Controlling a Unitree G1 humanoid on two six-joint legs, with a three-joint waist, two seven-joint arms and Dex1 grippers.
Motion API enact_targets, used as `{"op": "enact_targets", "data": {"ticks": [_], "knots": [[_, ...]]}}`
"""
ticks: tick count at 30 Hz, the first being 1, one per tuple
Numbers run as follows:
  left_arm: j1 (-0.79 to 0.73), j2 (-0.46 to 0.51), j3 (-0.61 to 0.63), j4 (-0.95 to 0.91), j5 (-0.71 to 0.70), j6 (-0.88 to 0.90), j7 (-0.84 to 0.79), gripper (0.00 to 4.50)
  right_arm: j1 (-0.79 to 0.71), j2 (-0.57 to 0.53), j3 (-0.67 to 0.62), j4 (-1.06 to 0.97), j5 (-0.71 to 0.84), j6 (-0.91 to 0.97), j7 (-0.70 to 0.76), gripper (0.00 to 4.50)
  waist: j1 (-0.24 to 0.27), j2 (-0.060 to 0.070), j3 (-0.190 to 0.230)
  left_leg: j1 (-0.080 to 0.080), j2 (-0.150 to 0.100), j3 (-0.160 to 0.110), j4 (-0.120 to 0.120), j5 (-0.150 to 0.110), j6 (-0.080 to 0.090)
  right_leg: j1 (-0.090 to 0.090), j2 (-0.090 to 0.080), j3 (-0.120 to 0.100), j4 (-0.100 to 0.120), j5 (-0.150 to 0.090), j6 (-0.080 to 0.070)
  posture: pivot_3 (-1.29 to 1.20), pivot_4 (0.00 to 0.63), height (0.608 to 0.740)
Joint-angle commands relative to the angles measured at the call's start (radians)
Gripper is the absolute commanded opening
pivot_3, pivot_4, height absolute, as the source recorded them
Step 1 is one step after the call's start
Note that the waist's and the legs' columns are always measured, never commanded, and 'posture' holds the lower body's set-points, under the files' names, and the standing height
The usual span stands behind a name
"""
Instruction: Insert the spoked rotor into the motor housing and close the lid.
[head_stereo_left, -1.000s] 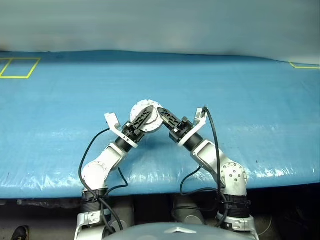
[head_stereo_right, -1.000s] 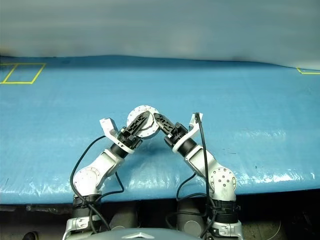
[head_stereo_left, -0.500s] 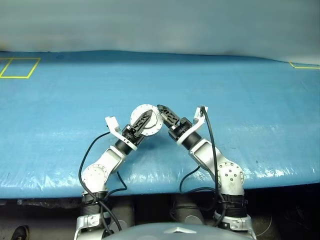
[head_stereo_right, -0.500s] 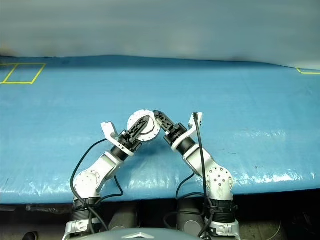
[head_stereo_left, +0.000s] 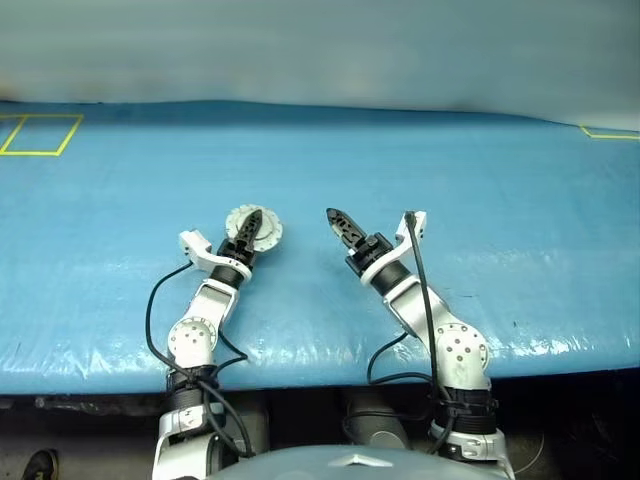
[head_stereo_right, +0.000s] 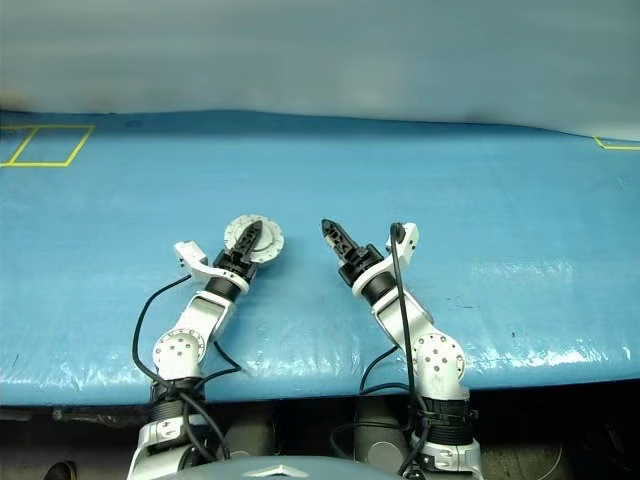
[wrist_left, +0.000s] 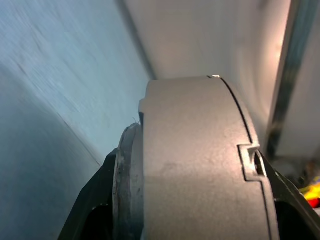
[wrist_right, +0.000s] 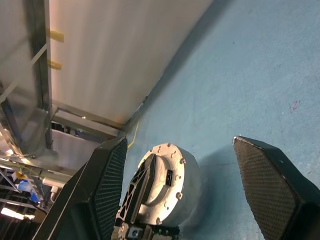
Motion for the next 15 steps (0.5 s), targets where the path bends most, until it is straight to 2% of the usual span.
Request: {"op": "enact_targets", "data": {"ticks": [1,7,11,15], "knots": [[-0.084,0.026,0.037,0.029,0.052,-0.079,0.028,2.66,0.003,0.001,-0.002,-0.041,-0.009,0.0,0.023,3.55,0.001,0.0,0.0,0.0,0.0,0.0,0.0,0.0,0.0,0.0,0.0,0.0,0.0,0.0,0.0,0.0,0.15,0.74],[-0.196,0.071,0.088,0.158,0.137,-0.154,0.091,2.66,0.007,0.001,0.001,-0.039,-0.034,0.005,0.029,3.55,0.003,0.0,0.0,0.0,0.0,-0.001,0.0,0.0,0.0,0.0,0.0,0.0,0.0,0.0,0.001,0.0,0.15,0.74],[-0.207,0.072,0.099,0.193,0.184,-0.185,0.118,2.66,0.01,0.002,-0.001,-0.039,-0.044,0.006,0.029,3.55,0.003,0.0,0.0,0.0,0.0,0.0,0.001,0.0,0.0,0.0,0.0,0.0,0.0,0.001,0.002,0.0,0.15,0.74],[-0.186,0.067,0.094,0.185,0.232,-0.216,0.146,3.73,0.015,0.003,-0.002,-0.037,-0.055,0.01,0.027,3.59,0.003,0.0,-0.001,0.0,0.0,0.0,0.0,0.0,0.0,0.001,0.0,0.0,0.0,0.002,0.003,0.0,0.15,0.74]]}}
